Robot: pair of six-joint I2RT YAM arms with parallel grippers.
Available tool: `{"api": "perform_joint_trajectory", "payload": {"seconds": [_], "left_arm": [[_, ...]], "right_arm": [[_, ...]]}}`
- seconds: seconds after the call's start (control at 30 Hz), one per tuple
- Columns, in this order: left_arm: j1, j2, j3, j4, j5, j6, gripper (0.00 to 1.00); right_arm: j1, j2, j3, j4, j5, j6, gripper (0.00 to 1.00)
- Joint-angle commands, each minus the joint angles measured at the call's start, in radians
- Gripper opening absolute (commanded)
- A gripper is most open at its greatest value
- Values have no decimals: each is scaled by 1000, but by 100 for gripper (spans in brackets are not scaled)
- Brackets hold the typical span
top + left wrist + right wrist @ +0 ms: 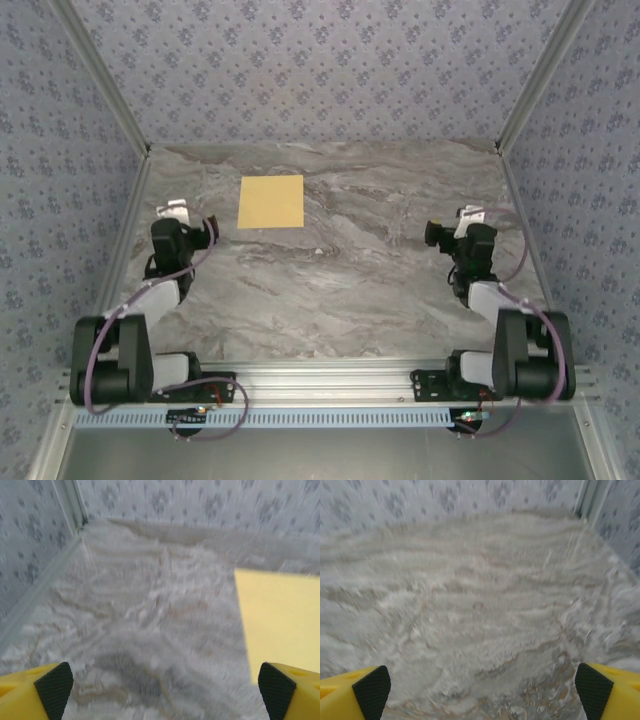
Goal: Fold a paper plane with a square sheet of paper (fold left side to right side)
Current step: Move the square sheet of paper to the center of the table.
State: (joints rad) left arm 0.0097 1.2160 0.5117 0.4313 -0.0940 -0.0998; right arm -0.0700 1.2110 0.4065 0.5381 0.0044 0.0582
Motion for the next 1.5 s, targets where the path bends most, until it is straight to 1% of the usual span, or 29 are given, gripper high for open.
{"api": "perform_joint_trajectory", "payload": {"seconds": [0.0,0.07,0.1,0.17,0.23,0.4,0.6,0.8,0.93,1.2,1.37,1.47], "left_arm": [[-15,-39,161,-304,25,-147,98],[-22,14,267,-431,70,-221,98],[-30,58,325,-486,101,-241,98],[-65,161,435,-582,117,-255,98],[-115,276,551,-663,105,-246,98],[-236,591,876,-864,27,-227,98],[-322,845,1171,-1004,-22,-220,98],[-353,1025,1378,-1102,-22,-232,98],[-364,1087,1431,-1139,-11,-235,98],[-389,1152,1428,-1159,-4,-245,98],[-410,1144,1362,-1154,-6,-268,98],[-427,1109,1277,-1116,-2,-292,98]], "right_arm": [[22,-159,38,-220,36,106,100],[44,-241,46,-317,30,143,100],[57,-283,50,-369,31,164,100],[91,-345,52,-436,8,201,100],[138,-394,54,-507,7,233,100],[296,-481,65,-657,78,253,100],[414,-551,47,-764,138,284,100],[471,-582,46,-800,172,289,100],[493,-584,46,-803,184,287,100],[510,-584,46,-802,191,290,100],[518,-584,49,-808,196,293,100],[520,-583,50,-810,198,296,100]]}}
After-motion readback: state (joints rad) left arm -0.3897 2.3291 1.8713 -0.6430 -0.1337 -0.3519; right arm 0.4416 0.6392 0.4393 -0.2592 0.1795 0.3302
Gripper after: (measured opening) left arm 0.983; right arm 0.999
